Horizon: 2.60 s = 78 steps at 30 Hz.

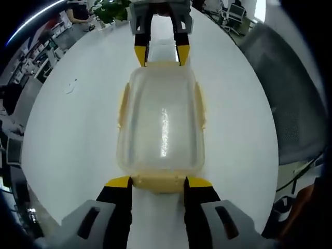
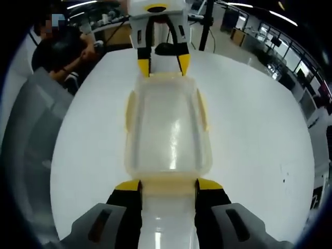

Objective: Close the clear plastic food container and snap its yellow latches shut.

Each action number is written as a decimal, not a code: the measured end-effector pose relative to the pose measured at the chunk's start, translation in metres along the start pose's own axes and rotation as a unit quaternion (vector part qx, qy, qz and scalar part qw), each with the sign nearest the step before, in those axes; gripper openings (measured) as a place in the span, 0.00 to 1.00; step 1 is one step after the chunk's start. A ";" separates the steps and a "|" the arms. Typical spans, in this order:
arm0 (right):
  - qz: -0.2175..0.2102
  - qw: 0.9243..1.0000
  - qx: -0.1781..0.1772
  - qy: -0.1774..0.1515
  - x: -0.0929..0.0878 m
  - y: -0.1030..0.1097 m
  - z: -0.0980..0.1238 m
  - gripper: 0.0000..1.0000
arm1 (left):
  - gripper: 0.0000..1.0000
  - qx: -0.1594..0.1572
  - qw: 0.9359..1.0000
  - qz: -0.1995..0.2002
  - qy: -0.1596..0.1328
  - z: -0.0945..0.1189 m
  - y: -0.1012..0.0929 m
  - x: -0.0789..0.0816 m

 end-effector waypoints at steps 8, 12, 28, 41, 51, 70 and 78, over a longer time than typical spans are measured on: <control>0.003 1.000 -0.009 -0.001 -0.005 -0.003 0.016 0.38 | 0.38 0.009 1.000 -0.005 -0.003 0.009 -0.002 0.016; 0.004 1.000 -0.012 -0.002 -0.005 -0.001 0.021 0.38 | 0.38 0.010 1.000 -0.007 -0.003 0.011 -0.004 0.019; 0.004 1.000 -0.023 0.000 -0.013 0.002 0.041 0.38 | 0.38 0.019 1.000 -0.011 -0.007 0.018 -0.013 0.039; 0.006 1.000 -0.028 0.003 -0.024 0.004 0.058 0.38 | 0.38 0.023 1.000 -0.013 -0.013 0.019 -0.017 0.057; 0.008 0.999 -0.029 0.011 -0.038 0.005 0.067 0.38 | 0.38 0.023 0.999 -0.016 -0.019 0.014 -0.020 0.072; 0.007 0.999 -0.030 0.023 -0.065 0.002 0.084 0.38 | 0.38 0.022 0.999 -0.020 -0.030 0.004 -0.020 0.102; 0.004 0.999 -0.031 0.029 -0.077 0.001 0.091 0.38 | 0.38 0.021 0.999 -0.026 -0.034 0.000 -0.018 0.116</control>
Point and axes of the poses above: the point that each gripper's makers call its tool centre point, and the gripper's own axes: z roughly backward along the fingers, y roughly to its left, x roughly out of its top, the point moved 2 cm from there along z, roughly backward along the fingers, and after that the axes turned 12 degrees about -x, right-handed, at the moved point
